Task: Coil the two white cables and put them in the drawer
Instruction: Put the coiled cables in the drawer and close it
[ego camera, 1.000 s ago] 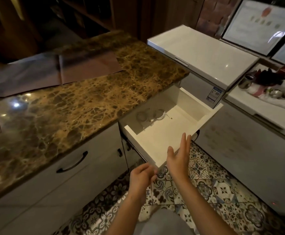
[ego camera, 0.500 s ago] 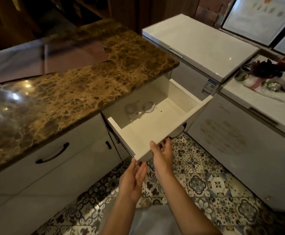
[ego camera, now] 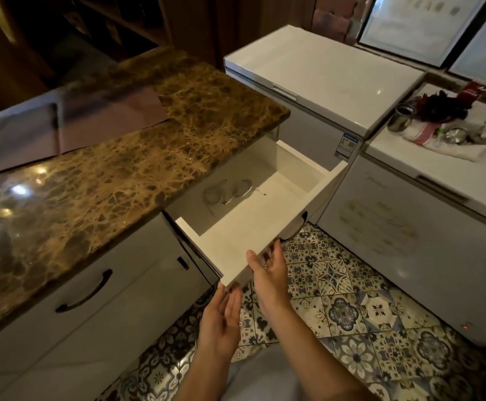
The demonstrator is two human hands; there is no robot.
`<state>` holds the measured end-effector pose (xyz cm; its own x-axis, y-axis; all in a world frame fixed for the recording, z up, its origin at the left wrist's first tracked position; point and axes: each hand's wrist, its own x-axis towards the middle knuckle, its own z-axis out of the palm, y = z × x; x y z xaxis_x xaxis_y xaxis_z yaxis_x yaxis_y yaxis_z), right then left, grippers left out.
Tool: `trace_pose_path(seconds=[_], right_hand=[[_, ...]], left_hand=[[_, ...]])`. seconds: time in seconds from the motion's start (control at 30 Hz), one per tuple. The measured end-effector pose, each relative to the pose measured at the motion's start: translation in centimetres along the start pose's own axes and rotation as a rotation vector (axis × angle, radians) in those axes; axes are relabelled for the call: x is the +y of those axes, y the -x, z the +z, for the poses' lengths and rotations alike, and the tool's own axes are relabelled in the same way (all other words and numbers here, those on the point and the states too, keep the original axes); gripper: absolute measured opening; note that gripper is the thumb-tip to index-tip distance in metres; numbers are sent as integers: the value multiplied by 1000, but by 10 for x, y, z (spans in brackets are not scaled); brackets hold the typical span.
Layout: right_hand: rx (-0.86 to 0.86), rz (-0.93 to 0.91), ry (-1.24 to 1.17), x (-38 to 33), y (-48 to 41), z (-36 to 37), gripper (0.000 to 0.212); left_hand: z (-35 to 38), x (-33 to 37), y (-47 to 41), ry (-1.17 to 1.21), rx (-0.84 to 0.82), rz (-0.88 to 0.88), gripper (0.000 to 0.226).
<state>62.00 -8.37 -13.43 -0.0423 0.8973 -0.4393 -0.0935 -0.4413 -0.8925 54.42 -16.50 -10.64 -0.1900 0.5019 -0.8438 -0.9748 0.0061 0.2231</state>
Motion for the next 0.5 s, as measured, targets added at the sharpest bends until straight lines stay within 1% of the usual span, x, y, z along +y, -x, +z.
trace_pose_path(seconds=[0.07, 0.17, 0.2, 0.23, 0.33, 0.37, 0.5], right_hand=[[9, -4, 8, -2, -2, 6, 94], [15, -15, 22, -1, -5, 14, 98], [16, -21, 30, -1, -6, 16, 99], [16, -26, 37, -1, -8, 18, 98], [23, -18, 39, -2, -12, 24, 93], [27, -15, 41, -2, -13, 26, 92], [21, -9, 25, -5, -19, 35, 91]], left_hand=[[2, 5, -4, -19, 10, -11, 37], [4, 12, -9, -56, 25, -4, 18], [4, 14, -11, -69, 30, 1, 16], [4, 15, -13, -72, 31, 0, 18], [4, 22, -17, -48, 11, -12, 36], [5, 25, -19, -43, 15, -15, 36], [8, 36, -23, -35, 11, -29, 21]])
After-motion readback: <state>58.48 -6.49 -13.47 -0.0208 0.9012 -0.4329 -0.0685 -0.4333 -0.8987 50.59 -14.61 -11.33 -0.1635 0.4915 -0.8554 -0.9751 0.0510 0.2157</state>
